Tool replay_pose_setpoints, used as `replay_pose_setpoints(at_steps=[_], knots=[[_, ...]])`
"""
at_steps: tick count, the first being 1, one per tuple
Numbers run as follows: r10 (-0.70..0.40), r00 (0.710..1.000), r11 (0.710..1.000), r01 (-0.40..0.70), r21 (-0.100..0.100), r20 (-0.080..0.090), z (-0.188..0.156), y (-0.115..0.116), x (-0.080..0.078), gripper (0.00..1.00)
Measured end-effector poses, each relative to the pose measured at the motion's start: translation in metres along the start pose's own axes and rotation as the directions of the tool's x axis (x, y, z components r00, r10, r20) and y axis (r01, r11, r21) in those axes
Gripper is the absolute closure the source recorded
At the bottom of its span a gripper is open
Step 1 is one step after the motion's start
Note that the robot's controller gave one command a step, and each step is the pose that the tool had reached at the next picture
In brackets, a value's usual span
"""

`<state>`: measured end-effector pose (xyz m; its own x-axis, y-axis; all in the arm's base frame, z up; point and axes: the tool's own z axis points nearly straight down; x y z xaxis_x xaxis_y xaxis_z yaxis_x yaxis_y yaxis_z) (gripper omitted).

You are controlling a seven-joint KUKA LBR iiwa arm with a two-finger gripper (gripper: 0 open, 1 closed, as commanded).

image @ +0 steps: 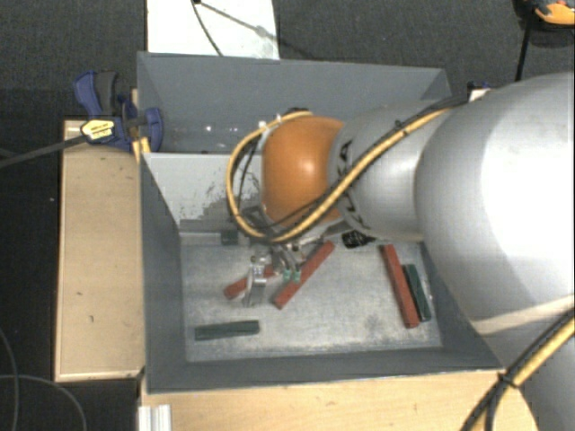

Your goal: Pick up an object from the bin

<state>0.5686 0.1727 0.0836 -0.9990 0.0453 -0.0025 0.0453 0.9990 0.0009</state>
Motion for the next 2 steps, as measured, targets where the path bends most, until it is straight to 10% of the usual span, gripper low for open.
replay_pose_setpoints(at_steps=[1, 2], knots=[[-0.109, 0.994, 0.994, 0.109, -0.001, 0.001, 0.0129, 0.0203, -0.0138, 1.0], [-0.108, 0.994, 0.994, 0.108, -0.001, 0.001, 0.0129, 0.0202, -0.0138, 1.0]])
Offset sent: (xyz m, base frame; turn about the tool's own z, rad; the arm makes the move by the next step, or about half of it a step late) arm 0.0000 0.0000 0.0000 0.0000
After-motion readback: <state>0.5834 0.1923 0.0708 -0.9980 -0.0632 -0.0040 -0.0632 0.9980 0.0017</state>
